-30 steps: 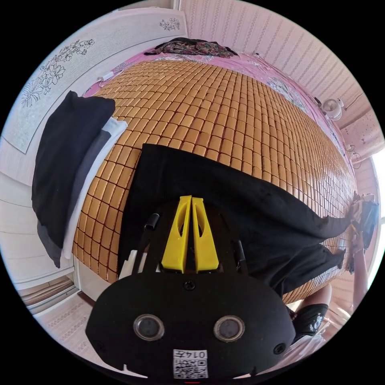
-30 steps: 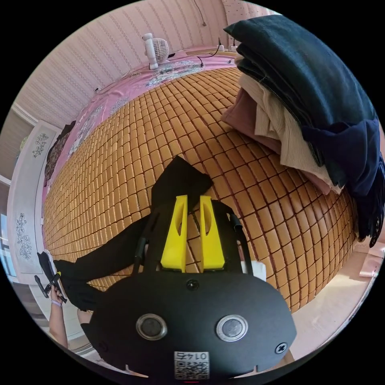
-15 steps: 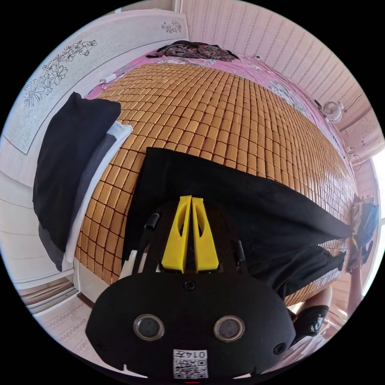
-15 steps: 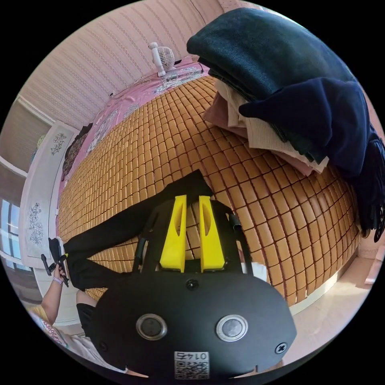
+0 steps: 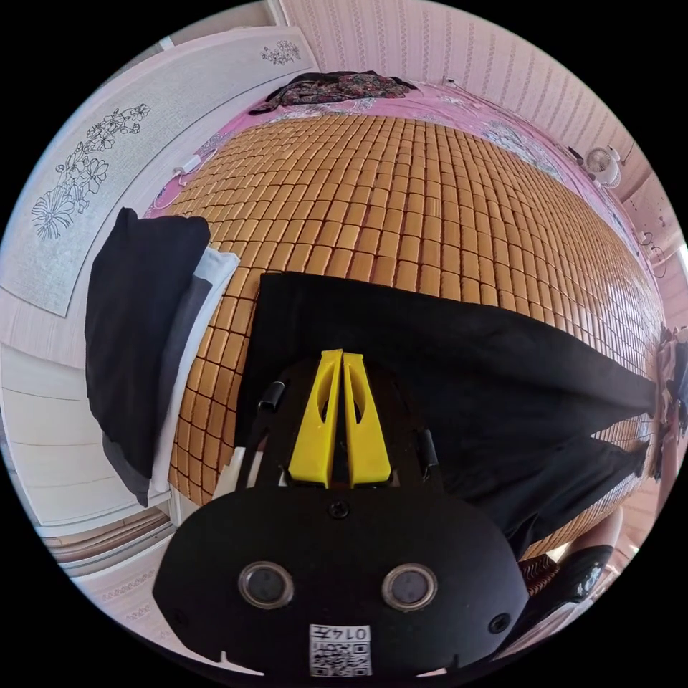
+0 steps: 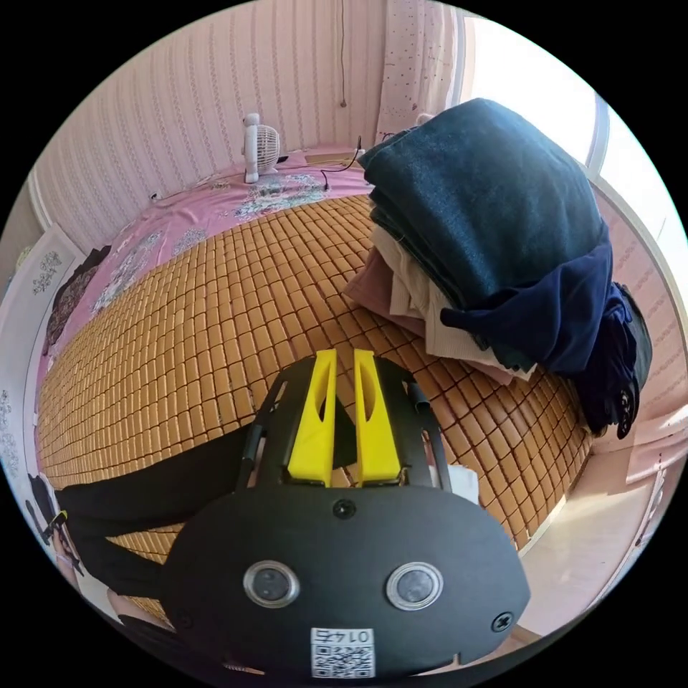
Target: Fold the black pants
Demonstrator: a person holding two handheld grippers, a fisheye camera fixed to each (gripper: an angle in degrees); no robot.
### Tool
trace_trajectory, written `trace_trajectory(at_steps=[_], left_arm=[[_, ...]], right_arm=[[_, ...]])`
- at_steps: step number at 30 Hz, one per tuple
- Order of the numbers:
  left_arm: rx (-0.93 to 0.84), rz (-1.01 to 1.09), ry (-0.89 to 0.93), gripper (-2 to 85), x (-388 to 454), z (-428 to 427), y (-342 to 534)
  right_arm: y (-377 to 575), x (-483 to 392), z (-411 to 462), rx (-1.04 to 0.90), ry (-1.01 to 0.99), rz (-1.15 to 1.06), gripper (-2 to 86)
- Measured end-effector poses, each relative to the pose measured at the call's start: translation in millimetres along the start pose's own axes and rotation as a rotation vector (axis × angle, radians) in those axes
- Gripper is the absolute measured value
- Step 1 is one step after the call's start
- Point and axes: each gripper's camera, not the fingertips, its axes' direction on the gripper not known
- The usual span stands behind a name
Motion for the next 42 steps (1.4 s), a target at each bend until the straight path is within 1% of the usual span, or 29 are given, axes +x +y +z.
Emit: trace_trajectory(at_steps=[2, 4, 5, 7, 8, 10, 14, 17, 19, 22, 24, 26, 27, 28, 29, 31, 35, 38, 40, 41, 42], left_arm=[[0.008, -0.018, 0.006, -1.0, 0, 0, 0], [0.008, -0.013, 0.003, -1.0, 2, -1, 1], [0.004, -0.002, -0.001, -1.0, 3, -1, 0], [-0.002, 0.011, -0.006, -1.0, 5, -2, 0], [-0.002, 0.012, -0.007, -1.0, 6, -2, 0], [0.002, -0.002, -0.001, -1.0, 5, -2, 0], [0.030, -0.027, 0.009, -1.0, 6, -1, -1], [0.040, -0.036, -0.010, -1.0, 11, 1, -2], [0.036, -0.071, 0.001, -1.0, 10, 2, -2], [0.026, -0.093, 0.047, -1.0, 4, 4, -3], [0.026, -0.102, 0.093, -1.0, -2, 6, -3], [0.023, -0.096, 0.105, -1.0, -4, 8, -3], [0.017, -0.090, 0.084, -1.0, -3, 9, -3], [0.016, -0.086, 0.072, -1.0, -2, 10, -3], [0.018, -0.086, 0.058, -1.0, 0, 11, -4], [0.025, -0.109, 0.064, -1.0, -1, 14, -4], [0.042, -0.198, 0.165, -1.0, -13, 21, 0], [0.048, -0.178, 0.208, -0.9, -16, 21, 5], [0.107, -0.170, 0.142, -0.8, -12, 9, 12], [0.160, -0.129, 0.120, -0.8, -5, 0, 17], [0.199, -0.076, 0.135, -0.9, 4, -8, 23]], right_arm=[[0, -10, 22, -0.156, -0.086, -0.072, 7.6], [6, -15, 33, -0.215, -0.129, -0.090, 8.2], [12, -18, 31, -0.174, -0.105, -0.105, 7.3], [17, -25, 31, -0.161, -0.054, -0.151, 4.6], [19, -29, 31, -0.169, -0.055, -0.185, 2.6], [17, -33, 30, -0.177, -0.060, -0.206, 1.5], [0, -37, 9, -0.048, -0.094, -0.196, 1.0], [-18, -45, 9, -0.015, -0.141, -0.175, 2.3], [-25, -49, 16, -0.028, -0.165, -0.151, 4.3], [-22, -53, 21, -0.040, -0.154, -0.086, 4.9], [-9, -58, 25, -0.050, -0.154, -0.113, 4.1], [9, -65, 44, -0.151, -0.088, -0.181, 1.8], [13, -65, 49, -0.171, -0.065, -0.191, 1.2], [21, -63, 45, -0.094, -0.066, -0.209, 0.2], [24, -60, 47, -0.089, -0.068, -0.209, -0.3], [24, -55, 49, -0.097, -0.089, -0.204, -0.7], [20, -54, 56, -0.130, -0.077, -0.227, -0.9], [20, -54, 58, -0.155, -0.068, -0.231, -0.8], [24, -55, 53, -0.130, -0.088, -0.227, -0.8], [29, -58, 47, -0.108, -0.125, -0.254, -0.7], [32, -61, 44, -0.104, -0.147, -0.269, -0.7]])
